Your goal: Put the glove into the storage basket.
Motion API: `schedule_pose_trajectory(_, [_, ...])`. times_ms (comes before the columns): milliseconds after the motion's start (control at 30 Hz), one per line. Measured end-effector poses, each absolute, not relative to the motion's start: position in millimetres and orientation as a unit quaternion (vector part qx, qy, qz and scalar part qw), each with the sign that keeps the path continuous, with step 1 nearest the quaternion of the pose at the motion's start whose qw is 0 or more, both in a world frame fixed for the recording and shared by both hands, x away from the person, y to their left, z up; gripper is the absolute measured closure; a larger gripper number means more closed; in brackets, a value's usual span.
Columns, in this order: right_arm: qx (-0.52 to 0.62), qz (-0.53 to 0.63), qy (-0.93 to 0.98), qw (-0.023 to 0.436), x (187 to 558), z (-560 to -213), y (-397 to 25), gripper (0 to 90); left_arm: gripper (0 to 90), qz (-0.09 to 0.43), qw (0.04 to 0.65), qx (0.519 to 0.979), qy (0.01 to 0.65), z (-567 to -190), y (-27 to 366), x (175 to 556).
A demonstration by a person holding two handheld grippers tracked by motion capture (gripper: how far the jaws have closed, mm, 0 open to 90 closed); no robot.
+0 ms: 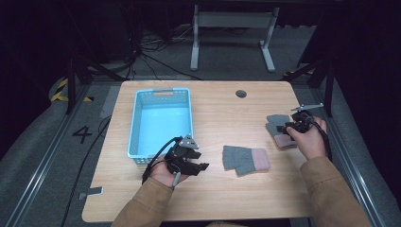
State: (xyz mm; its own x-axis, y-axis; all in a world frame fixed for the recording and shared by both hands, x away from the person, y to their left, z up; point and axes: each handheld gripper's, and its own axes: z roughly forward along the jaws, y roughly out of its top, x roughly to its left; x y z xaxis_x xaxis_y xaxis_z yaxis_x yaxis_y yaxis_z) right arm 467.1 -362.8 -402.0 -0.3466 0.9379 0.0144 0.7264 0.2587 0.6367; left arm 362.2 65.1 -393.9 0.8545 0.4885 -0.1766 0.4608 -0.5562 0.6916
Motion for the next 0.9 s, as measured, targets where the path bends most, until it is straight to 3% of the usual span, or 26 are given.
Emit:
schedule_pose_trajectory(500, [0.575,0.233,0.765,0.173,490.5,-430.3,-375.7,53.7,49.2,0.021,0.387,0.880,0.274,-394.8,69.7,359.5])
schedule_pose_trajectory(567, [0.580,0.232,0.762,0.170,491.2,-432.3,-376.2,57.8,49.2,0.020,0.387,0.880,0.275,-395.0,69.4,359.4])
schedule_pose_trajectory(733, [0.580,0.227,0.765,0.163,490.9,-431.0,-376.1,84.5,49.2,0.020,0.387,0.880,0.275,-395.5,68.9,359.5])
schedule_pose_trajectory(900, [0.577,0.225,0.769,0.158,489.6,-427.3,-375.7,87.3,49.2,0.020,0.388,0.880,0.274,-395.5,68.5,359.8])
